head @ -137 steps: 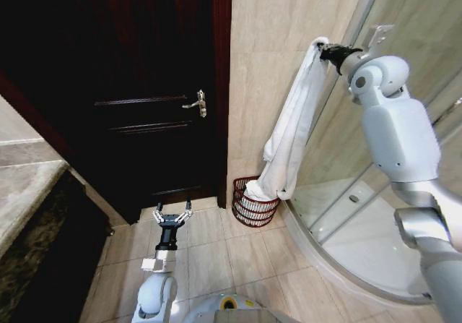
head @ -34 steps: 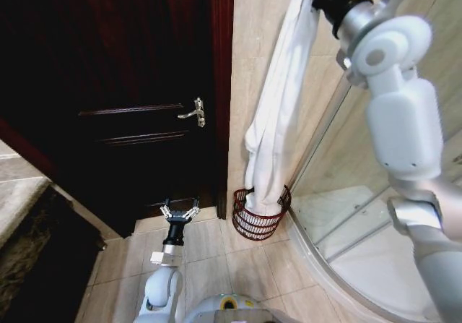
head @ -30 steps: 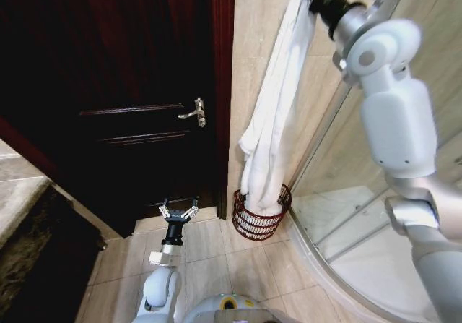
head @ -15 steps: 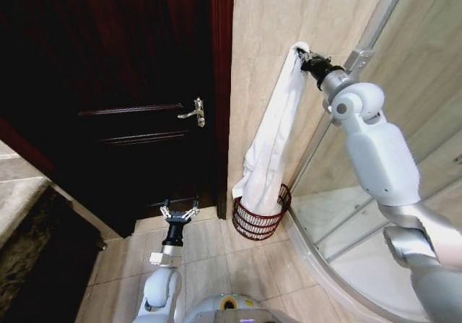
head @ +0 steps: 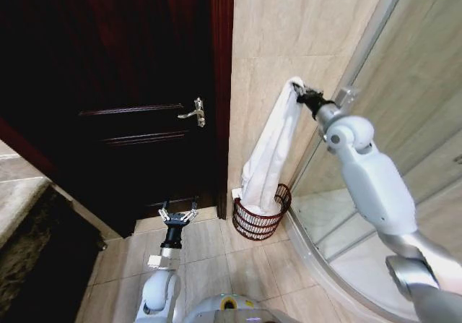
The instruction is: Discard the used towel into the hamper.
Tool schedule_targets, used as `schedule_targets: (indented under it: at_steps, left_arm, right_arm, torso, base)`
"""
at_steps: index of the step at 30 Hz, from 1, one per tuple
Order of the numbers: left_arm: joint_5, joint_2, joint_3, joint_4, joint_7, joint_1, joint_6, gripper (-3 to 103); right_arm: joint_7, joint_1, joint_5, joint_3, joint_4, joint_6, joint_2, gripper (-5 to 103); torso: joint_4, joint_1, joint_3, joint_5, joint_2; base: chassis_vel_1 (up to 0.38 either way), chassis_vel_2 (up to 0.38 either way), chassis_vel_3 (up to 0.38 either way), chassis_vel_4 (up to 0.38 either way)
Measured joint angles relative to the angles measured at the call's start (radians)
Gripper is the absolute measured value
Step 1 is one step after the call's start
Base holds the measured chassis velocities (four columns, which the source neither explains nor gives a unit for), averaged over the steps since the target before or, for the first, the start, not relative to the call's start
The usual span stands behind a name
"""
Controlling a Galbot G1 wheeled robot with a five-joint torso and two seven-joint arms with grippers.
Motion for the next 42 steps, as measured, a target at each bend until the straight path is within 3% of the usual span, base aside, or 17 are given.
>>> schedule_targets:
  at_steps: [7, 14, 21, 35, 42]
  left_arm:
    - [0.000, -0.001, 0.003, 0.013, 0.000, -0.001, -0.008, 100]
    - [-0.005, -0.004, 0.002, 0.014, 0.000, 0.004, -0.013, 100]
    - [-0.016, 0.003, -0.009, 0.012, 0.000, 0.016, -0.024, 100]
    - [-0.022, -0.001, -0.009, 0.027, -0.001, 0.016, -0.038, 100]
    - [-0.025, -0.001, -0.009, 0.024, -0.002, 0.019, -0.039, 100]
  right_arm:
    - [0.017, -0.014, -0.056, 0.037, 0.000, 0.003, -0.020, 4]
    - [0.039, 0.014, -0.066, -0.016, 0.031, -0.006, -0.031, 4]
    - [0.045, -0.134, -0.080, -0.021, 0.021, 0.002, 0.067, 4]
    - [-0.011, -0.238, -0.138, 0.007, -0.054, 0.040, 0.146, 4]
    - [-0.020, -0.377, -0.176, 0.039, -0.016, 0.051, 0.227, 4]
  torso:
    - [-0.0002, 0.000, 0.000, -0.0001, 0.000]
    - [0.0003, 0.000, 0.000, -0.0007, 0.000]
    - [0.0001, 0.000, 0.000, -0.0003, 0.000]
    - [0.0001, 0.000, 0.000, -0.0006, 0.000]
    - [0.0000, 0.000, 0.000, -0.0004, 0.000]
  base:
    - [0.000, 0.000, 0.000, 0.000]
    - [0.000, 0.000, 0.000, 0.000]
    - [0.000, 0.000, 0.000, 0.000]
    - [0.000, 0.000, 0.000, 0.000]
    - [0.000, 0.000, 0.000, 0.000]
